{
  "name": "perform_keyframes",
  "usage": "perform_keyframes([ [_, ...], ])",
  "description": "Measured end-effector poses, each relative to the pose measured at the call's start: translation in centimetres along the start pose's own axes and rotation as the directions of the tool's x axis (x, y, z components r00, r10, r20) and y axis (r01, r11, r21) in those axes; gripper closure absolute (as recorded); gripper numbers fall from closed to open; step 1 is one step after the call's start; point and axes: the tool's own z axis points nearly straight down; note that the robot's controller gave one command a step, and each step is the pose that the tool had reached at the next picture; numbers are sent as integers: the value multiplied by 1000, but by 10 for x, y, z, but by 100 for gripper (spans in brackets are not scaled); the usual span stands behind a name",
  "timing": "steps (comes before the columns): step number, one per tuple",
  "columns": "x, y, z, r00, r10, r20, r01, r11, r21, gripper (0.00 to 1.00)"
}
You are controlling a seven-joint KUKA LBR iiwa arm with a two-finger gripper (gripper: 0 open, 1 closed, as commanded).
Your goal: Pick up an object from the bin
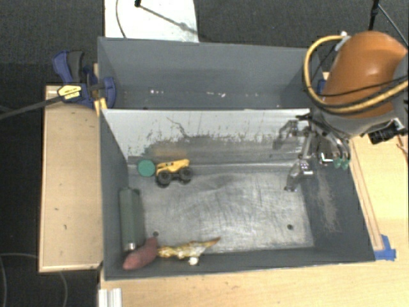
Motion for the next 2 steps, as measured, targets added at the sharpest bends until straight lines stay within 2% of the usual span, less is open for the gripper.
perform_keyframes([
  [1, -2, 0, -4, 1000, -1, 8, 1, 1000, 1, 0],
  [2, 2, 63, 66, 1000, 6, 12, -6, 1000, 0, 0],
])
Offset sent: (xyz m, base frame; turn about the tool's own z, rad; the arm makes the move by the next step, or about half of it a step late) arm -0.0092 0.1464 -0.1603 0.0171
